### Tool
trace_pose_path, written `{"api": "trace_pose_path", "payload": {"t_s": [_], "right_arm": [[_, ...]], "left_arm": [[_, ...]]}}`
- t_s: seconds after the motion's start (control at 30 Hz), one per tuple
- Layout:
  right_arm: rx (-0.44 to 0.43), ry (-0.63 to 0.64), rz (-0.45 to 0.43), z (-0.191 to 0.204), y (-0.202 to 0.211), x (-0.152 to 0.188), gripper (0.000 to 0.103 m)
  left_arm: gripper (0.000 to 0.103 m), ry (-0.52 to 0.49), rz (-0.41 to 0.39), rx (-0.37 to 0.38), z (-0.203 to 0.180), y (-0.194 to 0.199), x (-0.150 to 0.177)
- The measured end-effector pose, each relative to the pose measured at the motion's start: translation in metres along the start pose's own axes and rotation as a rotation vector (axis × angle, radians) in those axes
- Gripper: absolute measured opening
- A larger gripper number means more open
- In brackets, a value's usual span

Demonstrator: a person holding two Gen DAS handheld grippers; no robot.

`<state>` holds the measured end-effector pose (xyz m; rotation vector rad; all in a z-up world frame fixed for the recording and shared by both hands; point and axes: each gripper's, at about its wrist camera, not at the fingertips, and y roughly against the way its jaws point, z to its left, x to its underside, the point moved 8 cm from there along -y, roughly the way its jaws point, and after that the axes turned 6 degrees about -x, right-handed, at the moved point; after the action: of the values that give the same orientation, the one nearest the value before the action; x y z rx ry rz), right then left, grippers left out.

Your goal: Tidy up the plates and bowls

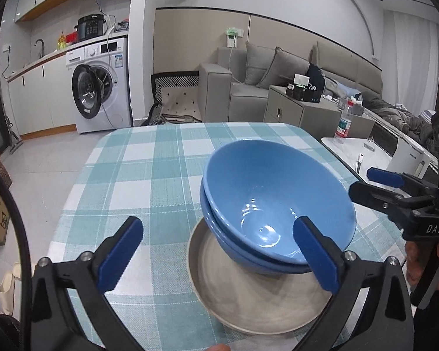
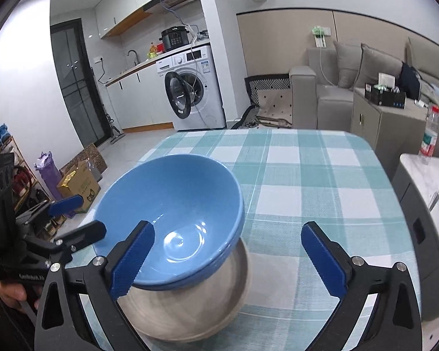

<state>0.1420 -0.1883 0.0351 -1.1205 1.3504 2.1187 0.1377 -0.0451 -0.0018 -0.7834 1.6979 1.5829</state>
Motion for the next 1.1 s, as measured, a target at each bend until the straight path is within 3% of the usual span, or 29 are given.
{"api": "trace_pose_path", "payload": {"t_s": [0.37, 0.7, 1.1], "right_arm": [[0.086, 0.084, -0.069, -0.005, 0.064, 0.003, 0.102], [0.112, 0.144, -0.111, 0.009, 0.104, 0.022, 0.102], [0.056, 0.205, -0.126, 0.035, 0.095, 0.055, 0.102]], "left_arm": [[0.103, -0.006, -0.082, 0.063, -0.005, 0.027, 0.008], [0.103, -0.077, -0.147, 0.029, -0.012, 0.061, 0.024], [0.103, -0.047, -0.240, -0.022, 0.004, 0.074, 0.041]]}}
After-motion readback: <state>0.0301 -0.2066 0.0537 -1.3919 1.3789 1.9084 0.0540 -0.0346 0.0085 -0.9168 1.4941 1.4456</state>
